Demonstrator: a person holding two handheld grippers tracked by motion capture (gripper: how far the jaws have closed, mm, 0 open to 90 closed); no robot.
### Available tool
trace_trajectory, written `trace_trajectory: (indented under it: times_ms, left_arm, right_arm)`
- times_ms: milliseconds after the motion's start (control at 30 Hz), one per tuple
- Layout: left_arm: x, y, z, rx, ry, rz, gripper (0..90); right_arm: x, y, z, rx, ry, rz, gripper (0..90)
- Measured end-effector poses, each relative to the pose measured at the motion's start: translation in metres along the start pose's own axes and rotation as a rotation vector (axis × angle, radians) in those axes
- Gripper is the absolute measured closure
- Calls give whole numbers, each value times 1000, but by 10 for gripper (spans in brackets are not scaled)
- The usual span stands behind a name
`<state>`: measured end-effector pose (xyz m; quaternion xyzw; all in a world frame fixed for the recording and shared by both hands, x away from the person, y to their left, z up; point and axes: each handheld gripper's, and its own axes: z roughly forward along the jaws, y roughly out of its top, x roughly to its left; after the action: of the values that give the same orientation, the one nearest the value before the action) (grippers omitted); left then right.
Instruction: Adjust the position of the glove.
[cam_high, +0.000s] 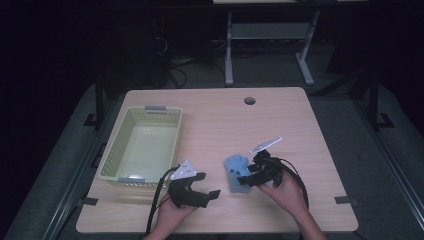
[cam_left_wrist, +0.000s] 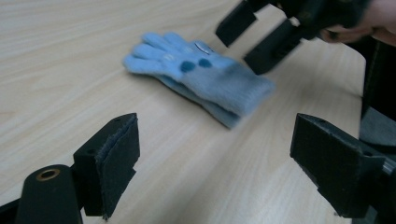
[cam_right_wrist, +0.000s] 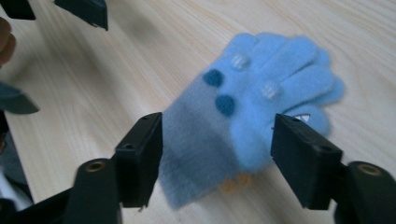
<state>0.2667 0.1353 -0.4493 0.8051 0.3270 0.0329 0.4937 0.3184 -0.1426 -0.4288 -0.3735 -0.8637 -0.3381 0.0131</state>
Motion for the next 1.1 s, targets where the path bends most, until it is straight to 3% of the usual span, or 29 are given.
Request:
trace_trajectory:
  times_ms: [167,200,267,433,567,733,767,867,1100]
  left_arm:
    - [-3,4,4,3,-9,-23,155]
    - [-4,6,7,9,-27,-34,156]
    - [-5,6,9,13,-36,-39,188]
    - [-2,9,17,28,-52,-99,206]
    - [2,15,29,43,-57,-180,220]
    - [2,21,39,59,-76,-203,250]
    - [2,22,42,69,-81,-211,274]
    - [4,25,50,104,-61,-224,309]
    - [13,24,61,122,-77,-326,345]
  right_arm:
    - [1,-5,-5,-16,-7,34,266]
    - [2,-8,-6,-30,-28,46,216]
    - [2,-11,-6,-40,-24,63,206]
    - [1,-16,-5,-46,-18,92,181]
    - [-7,-25,-7,-90,26,146,220]
    - [-11,-29,-9,-125,43,191,273]
    - [-13,-32,-9,-156,64,224,274]
    - [-15,-35,-6,-158,75,259,276]
    - [-17,-38,-2,-151,96,271,325]
